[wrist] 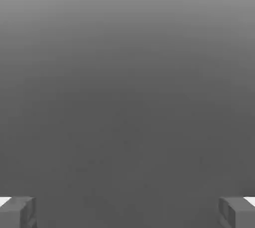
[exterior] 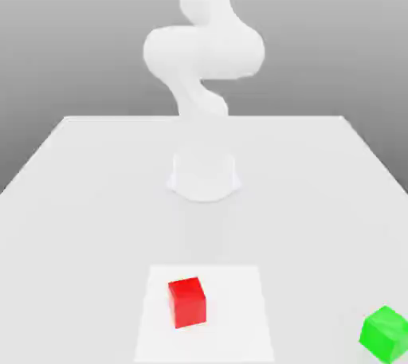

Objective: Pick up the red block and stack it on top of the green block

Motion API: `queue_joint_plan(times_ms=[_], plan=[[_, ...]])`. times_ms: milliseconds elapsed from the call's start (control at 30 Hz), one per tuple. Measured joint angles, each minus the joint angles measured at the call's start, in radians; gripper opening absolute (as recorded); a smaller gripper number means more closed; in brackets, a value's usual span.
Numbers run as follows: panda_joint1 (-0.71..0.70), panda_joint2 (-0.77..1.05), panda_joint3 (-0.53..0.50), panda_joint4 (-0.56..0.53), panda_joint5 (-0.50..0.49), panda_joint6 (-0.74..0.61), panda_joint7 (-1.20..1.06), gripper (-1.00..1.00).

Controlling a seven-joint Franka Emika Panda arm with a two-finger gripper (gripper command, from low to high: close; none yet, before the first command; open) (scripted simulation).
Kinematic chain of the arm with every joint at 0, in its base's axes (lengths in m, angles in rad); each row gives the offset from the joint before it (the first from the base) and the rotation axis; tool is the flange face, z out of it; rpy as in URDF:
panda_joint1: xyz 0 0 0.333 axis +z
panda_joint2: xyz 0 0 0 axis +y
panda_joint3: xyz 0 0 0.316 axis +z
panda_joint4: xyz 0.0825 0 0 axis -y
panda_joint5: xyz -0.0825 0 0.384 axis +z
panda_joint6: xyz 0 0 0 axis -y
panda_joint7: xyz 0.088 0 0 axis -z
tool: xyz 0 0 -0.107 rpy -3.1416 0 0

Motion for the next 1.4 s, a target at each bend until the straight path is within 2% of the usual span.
queue_joint_plan(times_ms=[667, 867, 900, 1133, 1300, 1400], plan=[[0.038, 0.732, -0.09, -0.322, 0.023, 0.383, -0.319, 0.0], [0.012, 0.949, -0.057, -0.319, 0.068, 0.551, -0.374, 0.0], [0.004, 0.983, -0.046, -0.314, 0.076, 0.58, -0.38, -1.0], [0.002, 0.99, -0.044, -0.313, 0.077, 0.585, -0.38, -1.0], [0.015, 0.835, -0.068, -0.337, 0.029, 0.454, -0.345, -1.0], [0.062, 0.816, -0.024, -0.281, 0.0, 0.379, -0.34, -1.0]])
